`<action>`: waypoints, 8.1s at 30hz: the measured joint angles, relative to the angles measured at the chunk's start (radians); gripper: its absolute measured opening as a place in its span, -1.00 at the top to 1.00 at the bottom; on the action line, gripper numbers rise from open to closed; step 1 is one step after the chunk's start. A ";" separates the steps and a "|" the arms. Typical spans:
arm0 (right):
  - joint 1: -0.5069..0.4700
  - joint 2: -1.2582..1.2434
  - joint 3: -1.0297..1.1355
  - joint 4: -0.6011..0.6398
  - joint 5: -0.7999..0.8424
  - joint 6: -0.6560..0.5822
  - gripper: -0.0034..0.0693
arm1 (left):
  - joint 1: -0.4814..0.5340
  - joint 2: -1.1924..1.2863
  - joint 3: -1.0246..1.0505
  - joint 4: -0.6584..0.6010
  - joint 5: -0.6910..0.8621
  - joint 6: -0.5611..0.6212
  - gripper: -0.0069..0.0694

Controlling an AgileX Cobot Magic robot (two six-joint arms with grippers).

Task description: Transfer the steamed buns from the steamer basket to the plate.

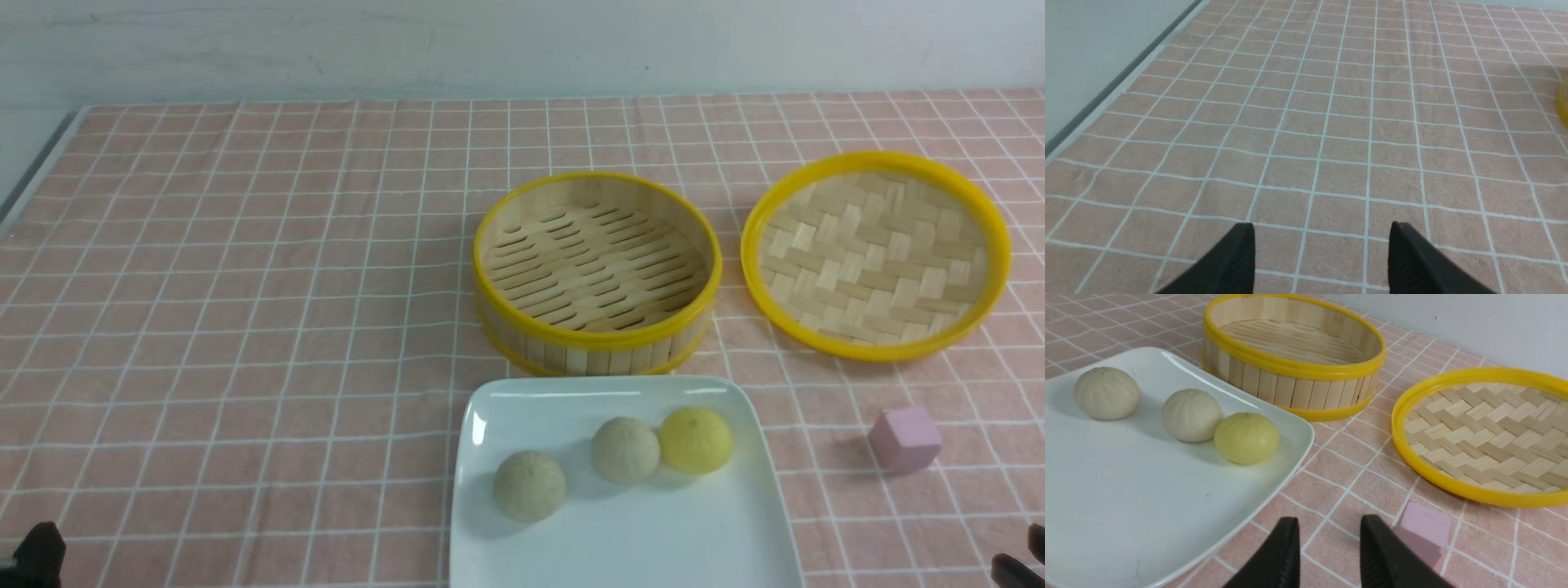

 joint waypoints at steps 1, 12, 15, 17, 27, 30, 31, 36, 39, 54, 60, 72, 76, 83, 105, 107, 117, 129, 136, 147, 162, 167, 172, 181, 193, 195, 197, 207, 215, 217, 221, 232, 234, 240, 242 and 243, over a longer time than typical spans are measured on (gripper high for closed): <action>0.000 0.000 0.000 0.000 0.000 0.000 0.25 | 0.000 -0.021 0.010 0.000 0.001 0.000 -0.37; 0.000 0.000 0.000 0.000 0.000 0.000 0.25 | 0.000 -0.121 0.061 0.000 0.102 -0.001 -0.37; 0.000 0.000 0.000 0.000 0.000 0.000 0.25 | 0.000 -0.121 0.058 0.000 0.119 -0.001 -0.37; 0.000 0.000 0.000 0.000 0.000 0.000 0.25 | 0.000 -0.121 0.058 0.000 0.123 -0.001 -0.37; 0.000 0.000 0.000 0.000 0.000 0.000 0.25 | 0.000 -0.121 0.056 0.000 0.129 -0.001 -0.37; 0.000 0.000 0.000 -0.001 0.000 0.000 0.25 | 0.000 -0.121 0.056 0.000 0.129 -0.001 -0.37; 0.000 0.000 0.000 -0.001 0.000 0.000 0.25 | 0.000 -0.121 0.056 0.000 0.129 -0.001 -0.37; 0.000 0.000 0.000 0.000 0.000 0.000 0.25 | 0.000 -0.121 0.056 0.000 0.129 -0.002 -0.37; 0.000 0.000 0.000 0.000 0.000 0.000 0.25 | 0.000 -0.122 0.056 0.000 0.127 -0.037 -0.37; 0.000 0.000 0.000 0.000 0.000 0.000 0.25 | 0.000 -0.122 0.056 0.048 0.125 -0.138 -0.37; 0.000 0.000 0.000 0.000 0.000 0.000 0.25 | 0.000 -0.122 0.056 0.048 0.124 -0.134 -0.37; 0.000 0.000 0.000 0.000 0.000 0.000 0.25 | 0.000 -0.122 0.056 0.049 0.124 -0.121 -0.37; 0.000 0.000 0.000 0.000 0.000 0.000 0.25 | 0.000 -0.122 0.056 0.049 0.124 -0.121 -0.37; 0.000 0.000 0.000 0.000 0.000 0.000 0.25 | 0.000 -0.122 0.056 0.049 0.124 -0.120 -0.37; -0.001 0.000 0.000 -0.011 0.000 0.000 0.25 | 0.000 -0.122 0.056 0.049 0.124 -0.120 -0.37; -0.014 0.000 0.000 -0.016 0.000 0.000 0.25 | 0.000 -0.122 0.056 0.049 0.124 -0.120 -0.37; -0.308 0.000 0.000 0.070 0.002 0.156 0.25 | 0.000 -0.122 0.056 0.049 0.124 -0.120 -0.37; -0.461 -0.054 -0.001 0.030 0.177 0.202 0.25 | 0.000 -0.122 0.056 0.049 0.124 -0.120 -0.37; -0.524 -0.061 -0.002 0.031 0.188 0.142 0.25 | 0.000 -0.122 0.056 0.049 0.124 -0.120 -0.37; -0.538 -0.061 -0.002 0.039 0.188 0.129 0.25 | 0.000 -0.122 0.056 0.049 0.124 -0.120 -0.37; -0.538 -0.061 -0.004 0.246 0.186 -0.117 0.25 | 0.000 -0.122 0.056 0.049 0.124 -0.120 -0.37; -0.538 -0.061 -0.005 0.254 0.186 -0.124 0.25 | 0.000 -0.122 0.056 0.049 0.124 -0.120 -0.37; -0.538 -0.061 -0.005 0.255 0.187 -0.124 0.25 | 0.000 -0.122 0.056 0.049 0.124 -0.120 -0.37; -0.539 -0.061 -0.005 0.255 0.187 -0.125 0.25 | 0.000 -0.122 0.056 0.049 0.124 -0.120 -0.37; -0.539 -0.121 -0.011 0.255 0.221 -0.125 0.25 | 0.000 -0.122 0.056 0.050 0.124 -0.120 -0.37; -0.539 -0.121 -0.012 0.255 0.224 -0.125 0.25 | 0.000 -0.122 0.056 0.050 0.124 -0.120 -0.37; -0.539 -0.121 -0.012 0.255 0.224 -0.125 0.25 | 0.000 -0.122 0.056 0.051 0.124 -0.120 -0.37; -0.539 -0.121 -0.012 0.255 0.225 -0.127 0.25 | 0.000 -0.122 0.056 0.051 0.124 -0.120 -0.37; -0.539 -0.121 -0.012 0.255 0.225 -0.128 0.25 | 0.000 -0.122 0.056 0.051 0.124 -0.120 -0.37; -0.539 -0.121 -0.012 0.255 0.225 -0.128 0.25 | 0.000 -0.122 0.056 0.051 0.124 -0.120 -0.37; -0.539 -0.121 -0.012 0.255 0.225 -0.128 0.25 | 0.000 -0.122 0.056 0.051 0.124 -0.120 -0.37; -0.539 -0.121 -0.012 0.255 0.225 -0.128 0.25 | 0.000 -0.122 0.056 0.051 0.124 -0.120 -0.37; -0.539 -0.121 -0.012 0.255 0.225 -0.128 0.25 | 0.000 -0.122 0.056 0.051 0.124 -0.120 -0.37; -0.539 -0.121 -0.012 0.255 0.225 -0.128 0.25 | 0.000 -0.122 0.056 0.051 0.124 -0.120 -0.37; -0.539 -0.121 -0.012 0.255 0.225 -0.128 0.25 | 0.000 -0.122 0.056 0.051 0.124 -0.120 -0.37; -0.539 -0.121 -0.012 0.255 0.225 -0.128 0.25 | 0.000 -0.122 0.056 0.051 0.124 -0.120 -0.37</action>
